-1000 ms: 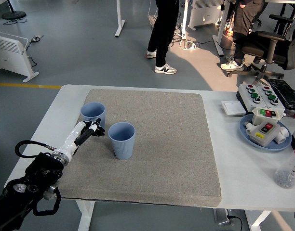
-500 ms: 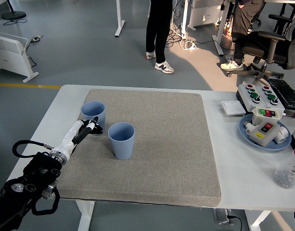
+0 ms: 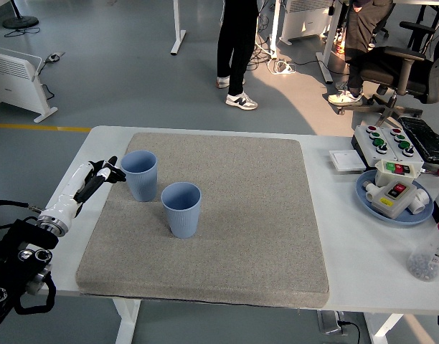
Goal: Push cup pick cup insert cup
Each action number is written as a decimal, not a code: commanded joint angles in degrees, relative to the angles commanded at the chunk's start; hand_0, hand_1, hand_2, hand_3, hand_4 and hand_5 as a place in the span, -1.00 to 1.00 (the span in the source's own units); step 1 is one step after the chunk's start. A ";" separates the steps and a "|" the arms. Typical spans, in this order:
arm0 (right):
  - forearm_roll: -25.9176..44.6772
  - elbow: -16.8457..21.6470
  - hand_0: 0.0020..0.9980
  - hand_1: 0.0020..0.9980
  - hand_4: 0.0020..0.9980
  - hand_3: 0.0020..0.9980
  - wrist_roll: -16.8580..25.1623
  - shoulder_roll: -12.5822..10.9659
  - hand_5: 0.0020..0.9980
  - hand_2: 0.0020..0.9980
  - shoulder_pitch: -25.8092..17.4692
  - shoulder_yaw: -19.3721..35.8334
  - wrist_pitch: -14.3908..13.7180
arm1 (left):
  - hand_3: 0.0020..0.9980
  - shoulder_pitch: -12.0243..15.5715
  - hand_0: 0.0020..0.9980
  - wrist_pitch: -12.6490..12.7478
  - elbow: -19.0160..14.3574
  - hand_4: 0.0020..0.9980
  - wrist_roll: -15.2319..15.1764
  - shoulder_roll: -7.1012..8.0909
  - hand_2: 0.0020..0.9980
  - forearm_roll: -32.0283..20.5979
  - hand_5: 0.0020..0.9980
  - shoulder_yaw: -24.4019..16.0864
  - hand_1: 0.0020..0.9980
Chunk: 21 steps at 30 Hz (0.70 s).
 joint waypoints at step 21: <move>0.47 0.00 0.06 0.09 -0.92 0.06 -0.42 0.04 0.54 0.10 -1.25 -1.47 0.70 | 0.77 -10.42 0.76 -22.94 -17.36 0.90 15.11 5.17 0.97 37.88 0.24 6.21 0.82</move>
